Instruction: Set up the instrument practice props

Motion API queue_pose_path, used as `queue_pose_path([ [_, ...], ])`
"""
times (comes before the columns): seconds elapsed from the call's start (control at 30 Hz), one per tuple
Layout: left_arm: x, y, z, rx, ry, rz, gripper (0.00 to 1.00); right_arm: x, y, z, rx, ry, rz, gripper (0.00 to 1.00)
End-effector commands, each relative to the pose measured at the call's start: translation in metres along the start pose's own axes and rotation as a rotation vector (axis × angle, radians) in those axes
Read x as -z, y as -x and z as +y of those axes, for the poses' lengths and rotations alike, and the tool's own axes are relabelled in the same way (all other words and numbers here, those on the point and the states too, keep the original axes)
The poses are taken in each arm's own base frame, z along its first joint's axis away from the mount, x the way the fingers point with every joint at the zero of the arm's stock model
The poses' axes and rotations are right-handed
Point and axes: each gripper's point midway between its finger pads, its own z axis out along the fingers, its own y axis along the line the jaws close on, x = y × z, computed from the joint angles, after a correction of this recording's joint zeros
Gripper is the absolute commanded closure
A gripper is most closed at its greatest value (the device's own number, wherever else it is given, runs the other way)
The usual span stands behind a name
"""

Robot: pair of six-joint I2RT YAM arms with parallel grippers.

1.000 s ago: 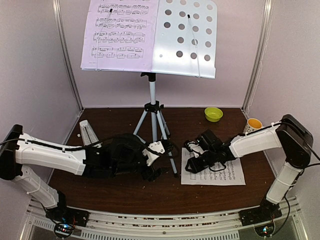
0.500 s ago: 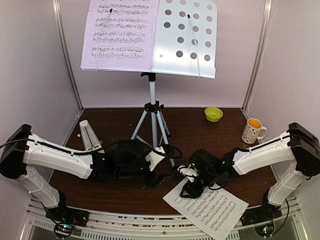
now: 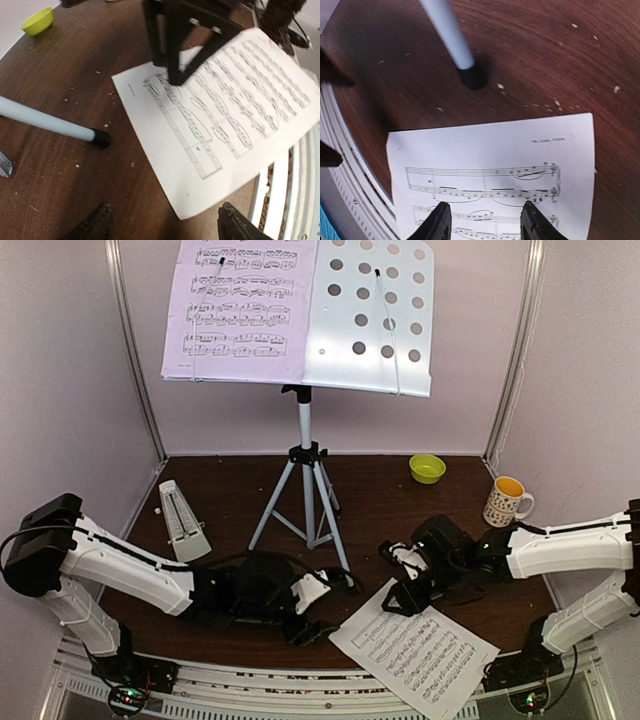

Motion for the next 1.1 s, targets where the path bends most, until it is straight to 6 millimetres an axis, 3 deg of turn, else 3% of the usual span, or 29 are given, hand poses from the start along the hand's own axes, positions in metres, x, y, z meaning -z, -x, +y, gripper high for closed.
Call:
queue_pose_path([
  [0.0,-0.012,0.001,-0.022,-0.208,0.017,0.048,0.27,-0.011,-0.025,-0.041,-0.118,-0.111,0.075,0.53],
  [0.2,-0.025,0.001,-0.033,-0.413,0.068,0.062,0.27,-0.033,-0.038,-0.059,-0.135,-0.156,0.153,0.57],
  [0.37,-0.028,0.012,-0.042,-0.586,0.138,0.042,0.26,-0.045,-0.039,-0.061,-0.154,-0.143,0.18,0.59],
  [0.77,-0.043,-0.004,-0.082,-0.846,0.054,0.08,0.28,-0.052,-0.037,-0.061,-0.166,-0.128,0.191,0.61],
  [1.07,-0.061,-0.004,-0.07,-0.942,0.145,0.141,0.35,-0.055,-0.039,-0.056,-0.179,-0.09,0.197,0.62],
])
